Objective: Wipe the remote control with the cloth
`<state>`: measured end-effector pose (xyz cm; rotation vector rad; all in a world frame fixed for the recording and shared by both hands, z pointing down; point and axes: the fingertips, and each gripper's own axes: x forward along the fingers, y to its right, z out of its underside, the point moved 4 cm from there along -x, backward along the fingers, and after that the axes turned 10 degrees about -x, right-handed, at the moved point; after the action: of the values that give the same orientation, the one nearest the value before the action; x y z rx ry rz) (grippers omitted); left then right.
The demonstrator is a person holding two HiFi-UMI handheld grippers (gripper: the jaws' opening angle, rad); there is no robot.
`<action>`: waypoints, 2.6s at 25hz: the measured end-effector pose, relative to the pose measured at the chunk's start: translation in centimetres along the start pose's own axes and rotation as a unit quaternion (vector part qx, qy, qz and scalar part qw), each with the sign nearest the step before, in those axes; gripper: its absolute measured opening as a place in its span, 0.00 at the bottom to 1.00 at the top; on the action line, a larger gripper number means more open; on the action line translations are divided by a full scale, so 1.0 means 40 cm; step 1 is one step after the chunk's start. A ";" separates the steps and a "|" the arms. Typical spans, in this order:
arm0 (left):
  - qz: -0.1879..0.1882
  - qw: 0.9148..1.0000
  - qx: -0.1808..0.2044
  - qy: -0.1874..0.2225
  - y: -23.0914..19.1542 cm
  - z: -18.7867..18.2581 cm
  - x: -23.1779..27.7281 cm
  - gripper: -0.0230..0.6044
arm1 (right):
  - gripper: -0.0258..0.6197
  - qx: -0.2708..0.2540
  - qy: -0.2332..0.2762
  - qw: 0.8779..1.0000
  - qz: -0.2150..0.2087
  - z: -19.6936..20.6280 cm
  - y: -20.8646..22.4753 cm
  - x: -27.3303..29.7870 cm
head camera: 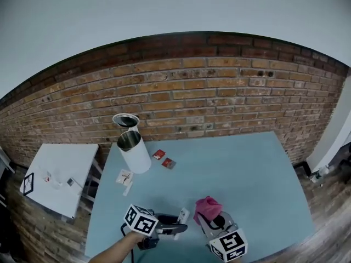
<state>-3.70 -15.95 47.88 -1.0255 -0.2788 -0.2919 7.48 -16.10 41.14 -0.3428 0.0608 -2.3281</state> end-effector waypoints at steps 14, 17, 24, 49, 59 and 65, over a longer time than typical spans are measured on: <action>0.331 0.938 -0.080 0.072 0.248 -0.082 -0.102 0.42 | 0.14 -0.279 0.042 0.959 0.016 -0.301 -0.100 -0.029; 0.334 0.938 -0.075 0.057 0.261 -0.078 -0.111 0.42 | 0.14 -0.284 0.050 0.957 0.009 -0.311 -0.115 -0.031; 0.332 0.937 -0.085 0.065 0.253 -0.077 -0.127 0.42 | 0.14 -0.292 0.051 0.955 0.008 -0.318 -0.135 -0.040; 0.378 0.894 -0.140 0.195 0.251 -0.154 -0.182 0.42 | 0.14 -0.222 0.067 0.973 -0.019 -0.292 -0.195 -0.060; 0.324 0.888 -0.186 0.267 0.194 -0.197 -0.202 0.42 | 0.14 -0.210 0.057 0.975 -0.031 -0.259 -0.220 -0.074; 0.295 0.869 -0.224 0.328 0.170 -0.228 -0.222 0.42 | 0.14 -0.189 0.054 0.980 -0.044 -0.215 -0.241 -0.075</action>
<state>-8.61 -19.61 34.81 -1.3450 0.7508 -0.1303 0.53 -7.70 33.59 -0.4115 0.5563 -2.4164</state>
